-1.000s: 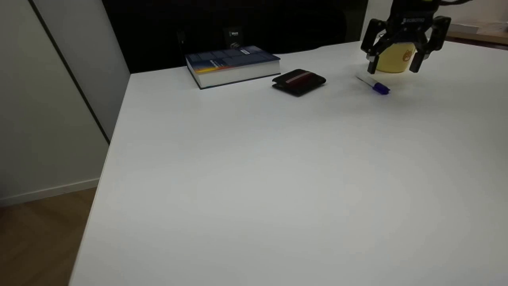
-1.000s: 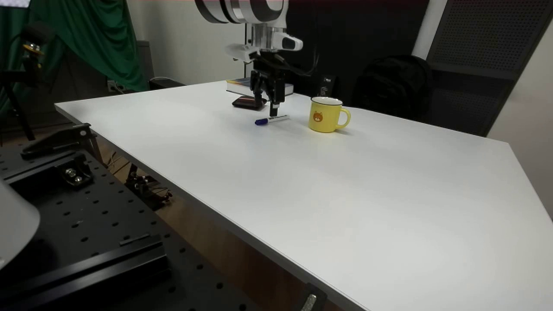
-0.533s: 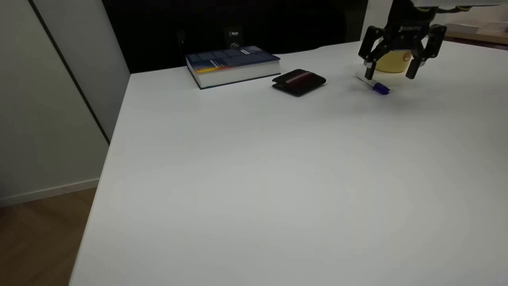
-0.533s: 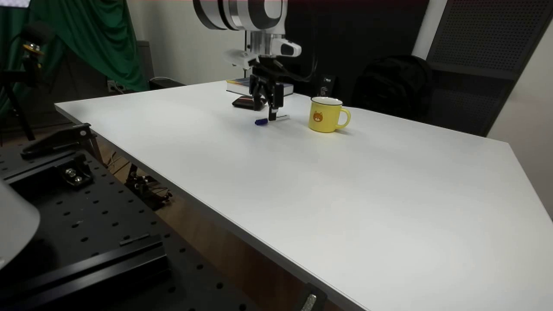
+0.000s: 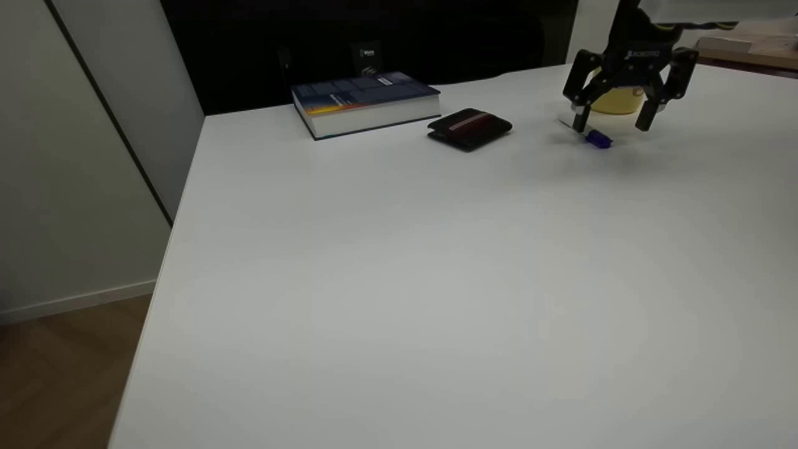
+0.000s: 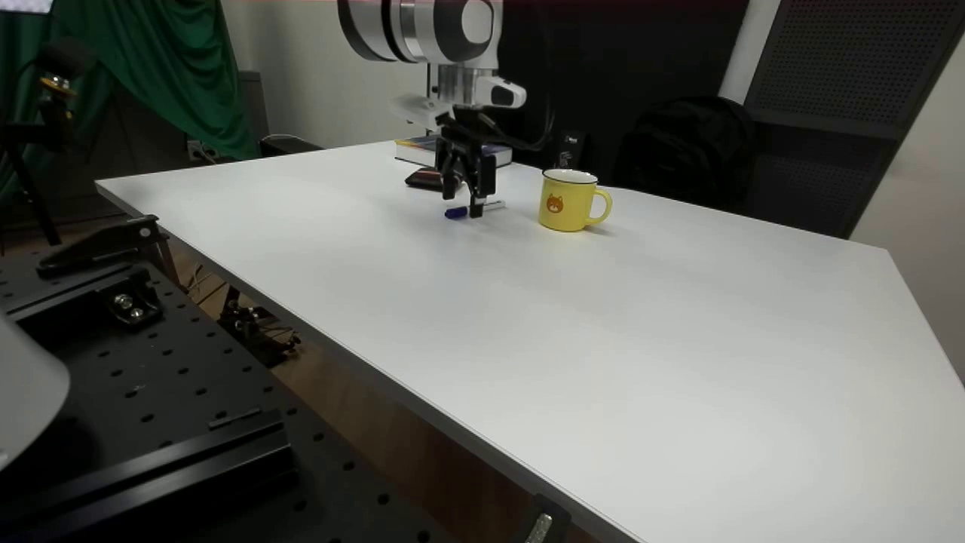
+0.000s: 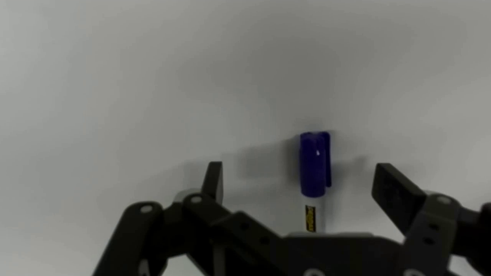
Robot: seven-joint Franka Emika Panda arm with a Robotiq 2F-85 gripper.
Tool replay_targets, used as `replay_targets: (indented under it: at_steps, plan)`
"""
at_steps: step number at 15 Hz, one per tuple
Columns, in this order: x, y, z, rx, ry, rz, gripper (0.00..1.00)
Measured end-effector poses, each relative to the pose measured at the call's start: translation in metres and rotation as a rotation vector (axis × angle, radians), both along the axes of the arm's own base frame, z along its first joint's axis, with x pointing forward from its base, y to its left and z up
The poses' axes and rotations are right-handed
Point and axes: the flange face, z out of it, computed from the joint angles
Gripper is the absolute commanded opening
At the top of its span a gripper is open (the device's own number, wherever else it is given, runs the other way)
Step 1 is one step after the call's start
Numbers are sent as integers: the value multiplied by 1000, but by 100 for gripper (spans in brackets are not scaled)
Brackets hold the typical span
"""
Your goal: Put the marker in the mug
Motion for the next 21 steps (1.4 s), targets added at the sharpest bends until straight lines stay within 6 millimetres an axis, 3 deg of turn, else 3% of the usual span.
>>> replay_targets:
  at_steps: [1, 2, 4, 13, 14, 21]
  plan:
    - [0, -1, -1, 1, 2, -1, 100]
    - [-1, -2, -3, 2, 5, -2, 75]
    - [-1, -4, -6, 3, 10, -7, 68]
    - [11, -25, -6, -47, 34, -72, 5]
    - [12, -29, -5, -57, 37, -85, 1]
    - [22, -36, 0, -83, 71, -115, 5]
